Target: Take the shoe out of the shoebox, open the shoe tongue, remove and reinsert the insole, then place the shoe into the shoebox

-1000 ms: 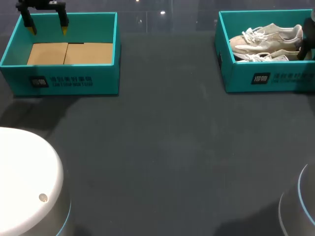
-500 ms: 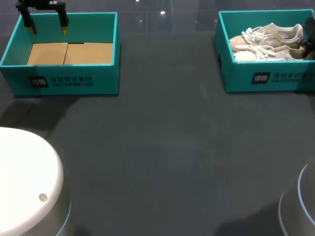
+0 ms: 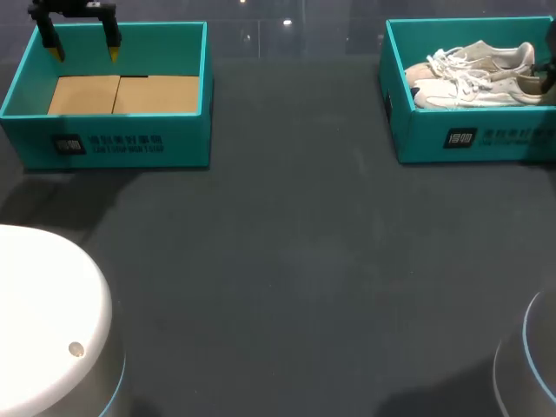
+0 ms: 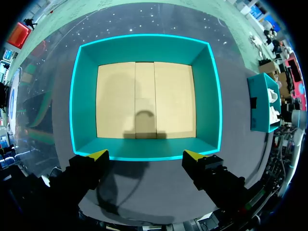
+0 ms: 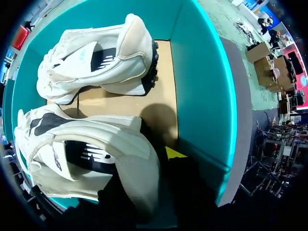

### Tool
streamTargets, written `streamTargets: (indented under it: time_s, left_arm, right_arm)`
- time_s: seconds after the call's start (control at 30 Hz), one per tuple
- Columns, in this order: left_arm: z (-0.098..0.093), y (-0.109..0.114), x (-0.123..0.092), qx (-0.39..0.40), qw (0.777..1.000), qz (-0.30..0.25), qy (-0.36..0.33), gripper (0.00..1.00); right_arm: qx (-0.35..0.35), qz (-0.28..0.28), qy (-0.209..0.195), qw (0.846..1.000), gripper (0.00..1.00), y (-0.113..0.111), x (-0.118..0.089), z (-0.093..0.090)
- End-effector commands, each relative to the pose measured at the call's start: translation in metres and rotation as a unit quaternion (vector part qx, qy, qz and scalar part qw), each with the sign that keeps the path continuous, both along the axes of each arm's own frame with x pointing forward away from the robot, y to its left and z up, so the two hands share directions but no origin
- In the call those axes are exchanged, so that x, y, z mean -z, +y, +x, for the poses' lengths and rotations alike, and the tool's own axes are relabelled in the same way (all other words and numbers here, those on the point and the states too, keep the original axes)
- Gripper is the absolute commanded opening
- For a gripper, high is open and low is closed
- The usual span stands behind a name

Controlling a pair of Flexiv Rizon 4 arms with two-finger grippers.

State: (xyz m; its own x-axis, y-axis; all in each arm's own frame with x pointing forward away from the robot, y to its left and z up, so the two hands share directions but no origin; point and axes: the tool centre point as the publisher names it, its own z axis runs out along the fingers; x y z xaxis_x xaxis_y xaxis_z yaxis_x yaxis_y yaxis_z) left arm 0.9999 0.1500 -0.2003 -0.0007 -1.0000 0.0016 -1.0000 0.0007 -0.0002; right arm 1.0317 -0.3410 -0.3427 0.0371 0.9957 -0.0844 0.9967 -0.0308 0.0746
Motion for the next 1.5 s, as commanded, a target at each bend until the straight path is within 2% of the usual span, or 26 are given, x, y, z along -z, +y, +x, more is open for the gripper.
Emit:
streamTargets:
  time_s: [0.03,0.63,0.97,1.37,1.5]
  left_arm:
    - [0.0,0.0,0.0,0.0,1.0,0.0,0.0,1.0]
    - [0.0,0.0,0.0,0.0,1.0,0.0,0.0,1.0]
    - [0.0,0.0,0.0,0.0,1.0,0.0,0.0,1.0]
    - [0.0,0.0,0.0,0.0,1.0,0.0,0.0,1.0]
    - [0.0,0.0,0.0,0.0,1.0,0.0,0.0,1.0]
  right_arm:
    - [0.001,-0.003,-0.007,1.0,0.0,0.0,-0.018,-0.007]
    - [0.005,-0.031,-0.038,0.999,0.0,-0.001,-0.099,-0.01]
    - [0.03,-0.043,-0.018,0.998,0.0,0.006,-0.141,-0.014]
    - [0.045,-0.047,-0.023,0.998,0.0,0.016,-0.192,-0.036]
    - [0.049,-0.048,-0.026,0.997,0.0,0.027,-0.206,-0.048]
